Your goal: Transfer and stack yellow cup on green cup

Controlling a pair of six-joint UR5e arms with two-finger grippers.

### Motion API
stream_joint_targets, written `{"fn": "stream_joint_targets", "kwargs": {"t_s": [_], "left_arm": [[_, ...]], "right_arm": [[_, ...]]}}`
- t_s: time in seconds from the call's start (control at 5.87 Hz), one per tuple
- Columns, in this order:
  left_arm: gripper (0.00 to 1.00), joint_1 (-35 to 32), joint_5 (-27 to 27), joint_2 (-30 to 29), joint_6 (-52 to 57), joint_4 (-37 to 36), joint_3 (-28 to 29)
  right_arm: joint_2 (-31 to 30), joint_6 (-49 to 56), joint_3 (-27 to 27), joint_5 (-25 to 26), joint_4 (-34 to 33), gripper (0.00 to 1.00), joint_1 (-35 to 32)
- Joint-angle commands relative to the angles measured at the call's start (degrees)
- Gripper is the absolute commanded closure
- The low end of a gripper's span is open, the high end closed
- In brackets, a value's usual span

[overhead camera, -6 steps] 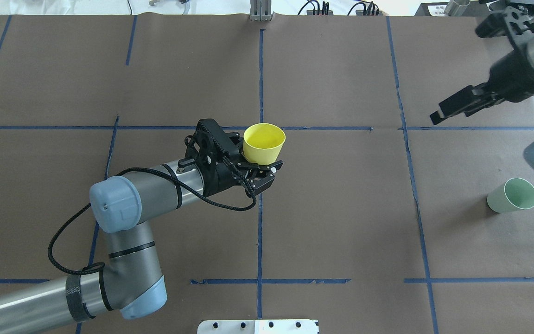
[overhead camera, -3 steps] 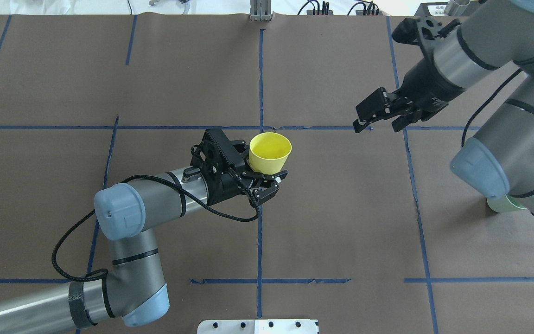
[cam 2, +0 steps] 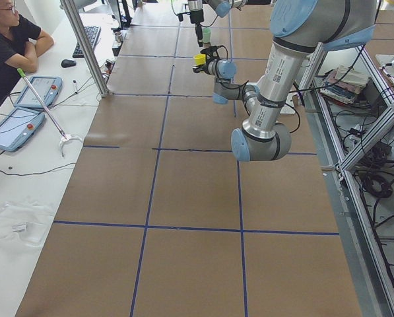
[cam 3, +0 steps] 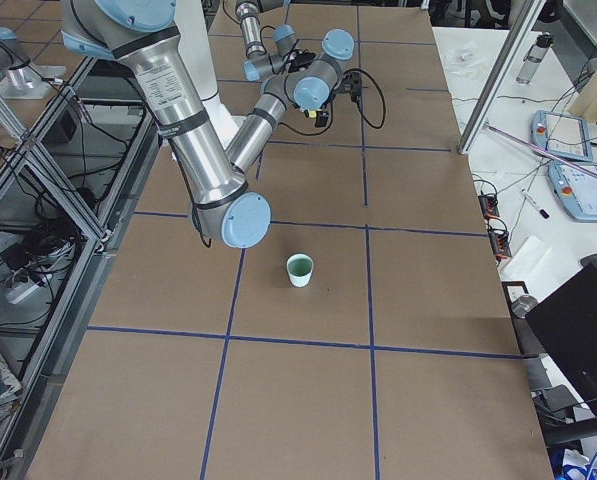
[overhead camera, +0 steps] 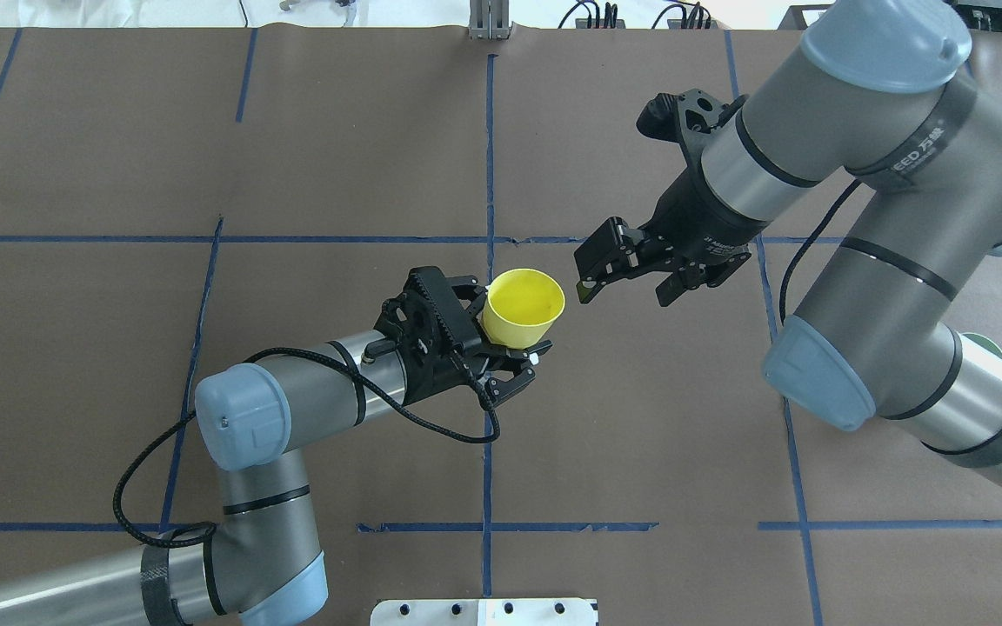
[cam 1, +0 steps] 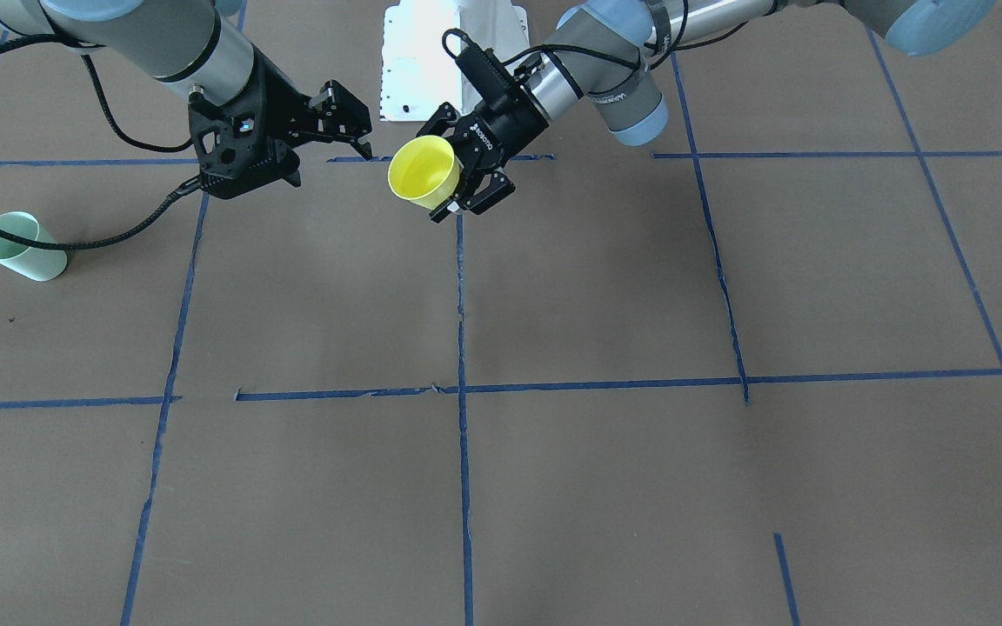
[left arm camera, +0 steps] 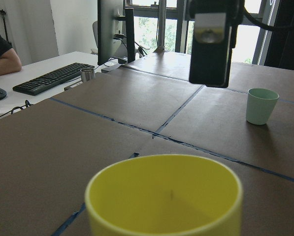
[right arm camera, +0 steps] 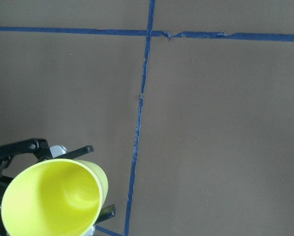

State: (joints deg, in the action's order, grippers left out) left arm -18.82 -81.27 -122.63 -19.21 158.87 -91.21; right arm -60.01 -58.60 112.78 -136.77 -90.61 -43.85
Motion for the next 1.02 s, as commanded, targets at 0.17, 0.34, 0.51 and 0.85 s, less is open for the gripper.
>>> {"fn": "stream_joint_targets", "kwargs": {"t_s": [0.17,0.34,0.51,0.85], "left_arm": [[0.68,1.85,2.16,-0.06,0.13,0.12,-0.11],[0.66,2.29,2.17,0.03,0.13,0.21,-0.20],[0.65,2.99,3.04,0.38,0.13,0.29,-0.55],[0.65,5.27,6.01,-0.06,0.05,0.47,-0.90]], "right_arm": [[0.15,-0.63,-0.10,0.10,-0.01,0.00,2.45],[0.15,-0.63,-0.63,0.19,0.34,0.00,2.45],[0.24,-0.63,-0.80,0.36,0.52,0.01,2.37],[3.92,-3.51,-4.22,1.95,0.52,0.01,2.37]]}}
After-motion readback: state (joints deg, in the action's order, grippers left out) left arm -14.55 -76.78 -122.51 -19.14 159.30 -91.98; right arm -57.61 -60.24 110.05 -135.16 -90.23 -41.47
